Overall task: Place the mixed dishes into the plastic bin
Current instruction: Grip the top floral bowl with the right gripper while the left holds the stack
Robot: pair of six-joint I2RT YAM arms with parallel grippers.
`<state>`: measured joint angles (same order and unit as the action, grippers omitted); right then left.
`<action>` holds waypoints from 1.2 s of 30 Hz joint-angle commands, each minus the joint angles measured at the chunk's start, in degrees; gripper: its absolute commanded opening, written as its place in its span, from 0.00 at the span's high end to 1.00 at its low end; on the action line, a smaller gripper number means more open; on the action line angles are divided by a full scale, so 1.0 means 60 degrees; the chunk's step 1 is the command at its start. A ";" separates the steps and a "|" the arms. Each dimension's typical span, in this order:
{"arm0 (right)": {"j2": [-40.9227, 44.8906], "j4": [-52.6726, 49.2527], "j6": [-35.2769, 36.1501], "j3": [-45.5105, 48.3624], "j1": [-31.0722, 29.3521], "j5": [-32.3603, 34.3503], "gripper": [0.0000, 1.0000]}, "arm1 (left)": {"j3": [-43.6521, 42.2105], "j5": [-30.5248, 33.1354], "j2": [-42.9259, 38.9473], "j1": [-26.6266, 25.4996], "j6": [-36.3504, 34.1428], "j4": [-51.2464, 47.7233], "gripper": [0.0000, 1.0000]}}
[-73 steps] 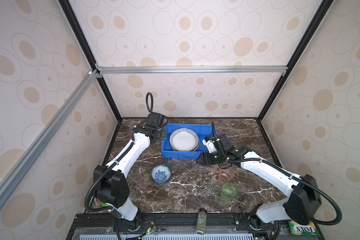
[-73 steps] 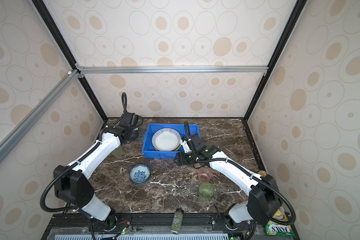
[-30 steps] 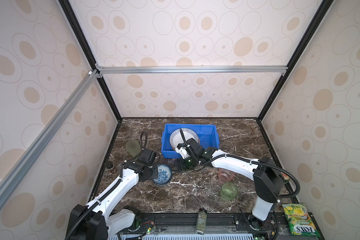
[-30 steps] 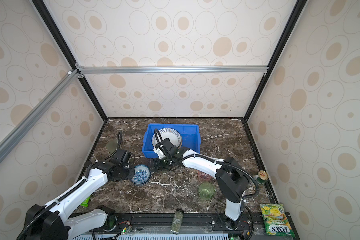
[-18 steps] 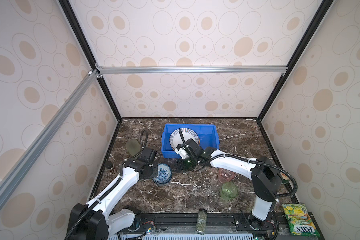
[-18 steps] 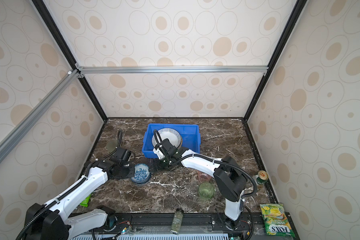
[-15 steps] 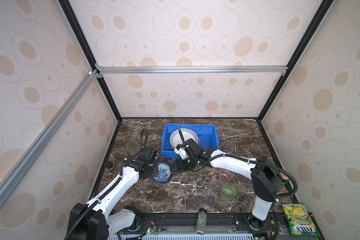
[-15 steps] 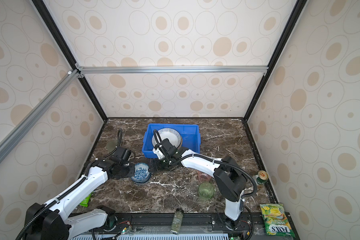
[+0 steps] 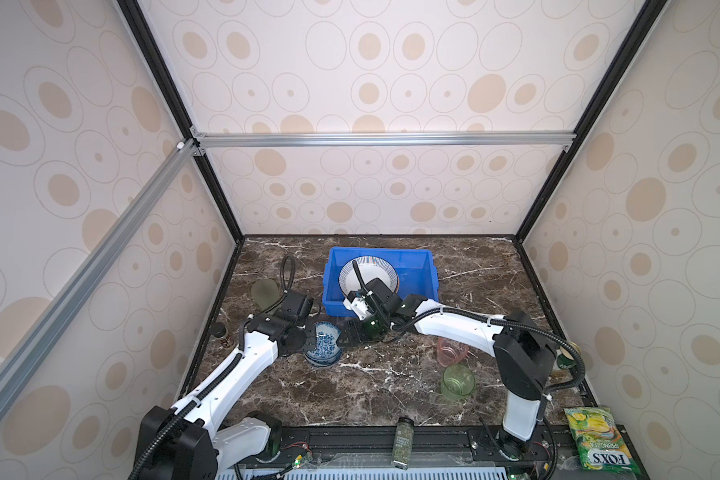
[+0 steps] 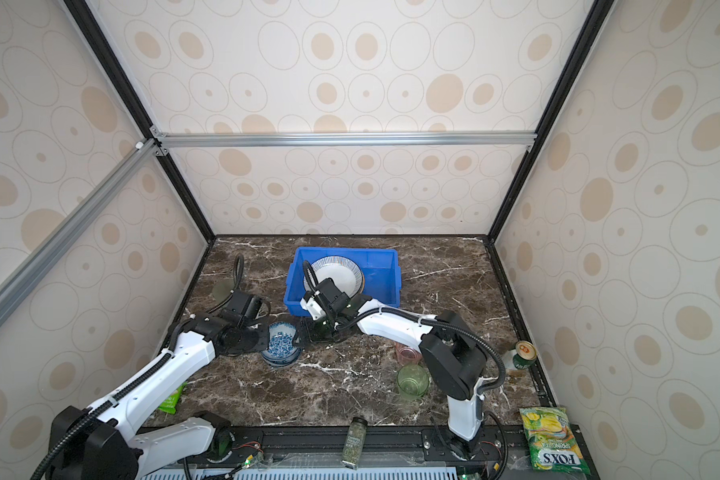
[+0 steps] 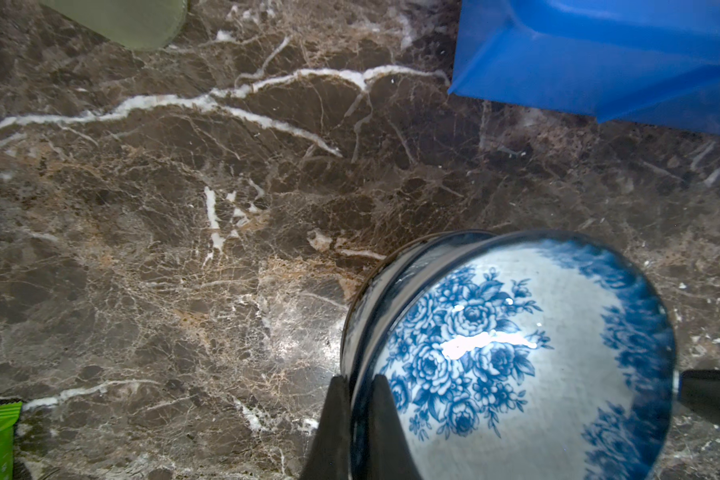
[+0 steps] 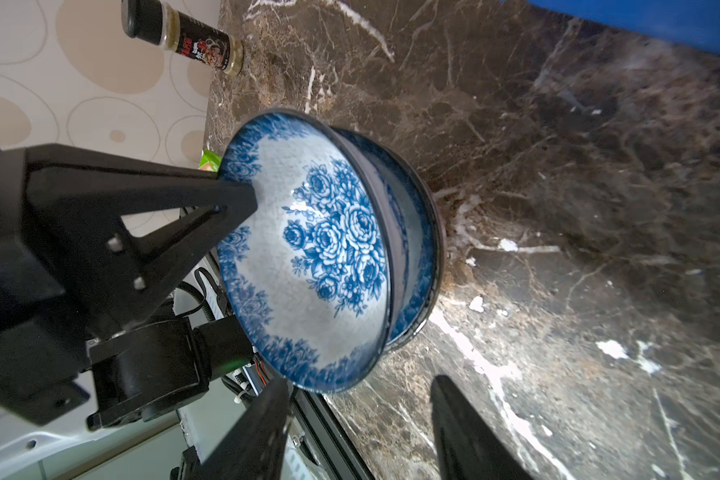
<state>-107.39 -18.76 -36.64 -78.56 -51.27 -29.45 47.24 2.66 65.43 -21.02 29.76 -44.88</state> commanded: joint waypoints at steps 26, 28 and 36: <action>-0.1321 -0.0610 -0.0309 -0.1685 -0.0289 0.0060 0.88 | -0.0250 -0.0541 -0.0535 -0.0043 -0.0018 0.0625 0.99; -0.1406 -0.0767 -0.0309 -0.1811 -0.0289 0.0114 0.95 | -0.0239 -0.0600 -0.0562 -0.0042 -0.0052 0.0653 0.99; -0.1604 -0.1447 -0.0252 -0.2278 -0.0305 0.0492 1.00 | -0.0214 -0.0882 -0.0696 -0.0042 -0.0140 0.0757 0.95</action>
<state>-116.16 -27.18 -39.40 -89.84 -51.81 -25.21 45.30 0.93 62.41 -20.95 29.74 -43.86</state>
